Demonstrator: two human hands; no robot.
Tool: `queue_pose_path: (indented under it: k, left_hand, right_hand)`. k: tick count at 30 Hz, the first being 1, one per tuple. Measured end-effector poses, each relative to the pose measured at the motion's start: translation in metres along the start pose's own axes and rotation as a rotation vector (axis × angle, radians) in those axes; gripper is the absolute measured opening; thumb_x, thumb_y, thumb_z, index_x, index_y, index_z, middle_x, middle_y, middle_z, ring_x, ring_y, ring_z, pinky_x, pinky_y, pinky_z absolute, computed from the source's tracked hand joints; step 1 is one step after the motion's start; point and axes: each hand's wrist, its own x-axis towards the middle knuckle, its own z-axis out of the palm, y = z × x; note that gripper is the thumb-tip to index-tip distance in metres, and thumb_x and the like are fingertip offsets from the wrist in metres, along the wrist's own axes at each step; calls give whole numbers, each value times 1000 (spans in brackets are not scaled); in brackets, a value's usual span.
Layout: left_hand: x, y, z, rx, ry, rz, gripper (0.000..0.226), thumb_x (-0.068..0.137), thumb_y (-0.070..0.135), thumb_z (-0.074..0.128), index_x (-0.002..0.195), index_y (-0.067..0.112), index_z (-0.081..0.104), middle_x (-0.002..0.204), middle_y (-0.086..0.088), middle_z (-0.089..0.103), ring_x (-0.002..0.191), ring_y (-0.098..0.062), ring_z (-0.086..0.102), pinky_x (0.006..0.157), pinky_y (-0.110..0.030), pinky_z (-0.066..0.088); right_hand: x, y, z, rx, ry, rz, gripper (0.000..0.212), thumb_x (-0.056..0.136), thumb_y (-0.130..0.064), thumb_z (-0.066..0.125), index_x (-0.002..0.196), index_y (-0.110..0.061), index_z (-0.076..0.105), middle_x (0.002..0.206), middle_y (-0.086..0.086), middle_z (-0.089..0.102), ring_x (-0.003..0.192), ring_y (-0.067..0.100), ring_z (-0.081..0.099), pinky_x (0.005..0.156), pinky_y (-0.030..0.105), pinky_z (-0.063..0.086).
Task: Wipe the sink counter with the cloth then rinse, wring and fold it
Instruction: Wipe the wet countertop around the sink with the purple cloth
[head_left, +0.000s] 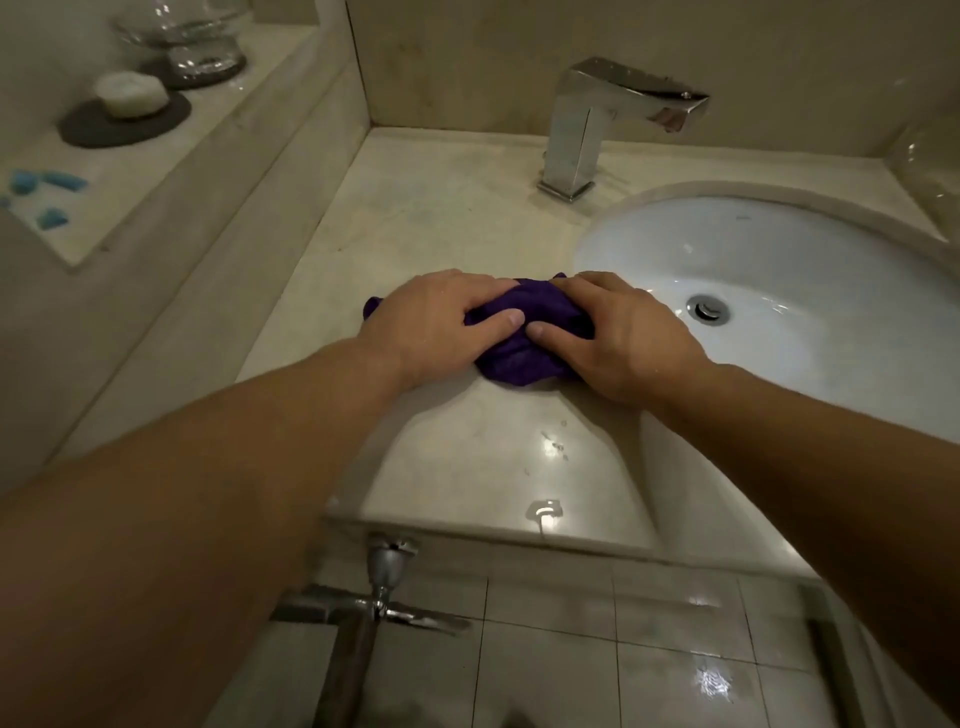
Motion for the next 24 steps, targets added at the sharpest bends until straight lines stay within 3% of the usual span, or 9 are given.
queue_pose_path:
  k: [4, 6, 9, 14, 20, 24]
  left_hand:
    - [-32, 13, 2, 1, 6, 21, 43, 100, 49, 47, 141, 38, 55, 113, 18, 62, 109, -9, 54, 93, -27, 37]
    - [-47, 19, 3, 10, 8, 21, 43, 101, 49, 47, 141, 38, 55, 118, 15, 64, 110, -9, 54, 95, -28, 37]
    - [-68, 28, 3, 10, -1, 44, 42, 101, 48, 47, 141, 37, 56, 108, 18, 60, 108, -9, 53, 95, -30, 37]
    - [-95, 33, 7, 15, -26, 77, 47, 100, 54, 44, 140, 34, 56, 127, 13, 66, 114, -12, 56, 105, -39, 40]
    - [-128, 60, 13, -122, 56, -6, 30, 100, 35, 53, 127, 31, 67, 113, 7, 72, 105, -15, 60, 85, -27, 38]
    - [-145, 80, 20, -200, 110, -139, 26, 100, 31, 53, 119, 29, 70, 105, 5, 74, 98, -16, 64, 85, -32, 48]
  right_hand:
    - [-36, -15, 0, -151, -3, 30, 66, 88, -75, 36, 136, -35, 55, 139, -3, 54, 128, 30, 46, 100, 48, 47]
    - [-52, -23, -1, -237, -11, 48, 67, 88, -74, 33, 138, -35, 54, 142, -2, 53, 132, 31, 42, 103, 50, 44]
    - [-75, -34, -1, -332, -1, 56, 65, 89, -74, 31, 137, -37, 55, 139, -1, 55, 129, 31, 44, 101, 48, 43]
    - [-111, -49, 5, -396, -15, 92, 65, 90, -76, 27, 136, -38, 52, 133, 0, 56, 123, 31, 47, 97, 51, 45]
    - [-144, -74, 13, -376, 1, 195, 54, 97, -68, 32, 132, -34, 54, 123, 3, 55, 118, 32, 46, 90, 48, 44]
    - [-156, -86, 10, -352, -30, 227, 47, 99, -63, 36, 124, -29, 57, 116, 5, 55, 112, 31, 47, 89, 46, 46]
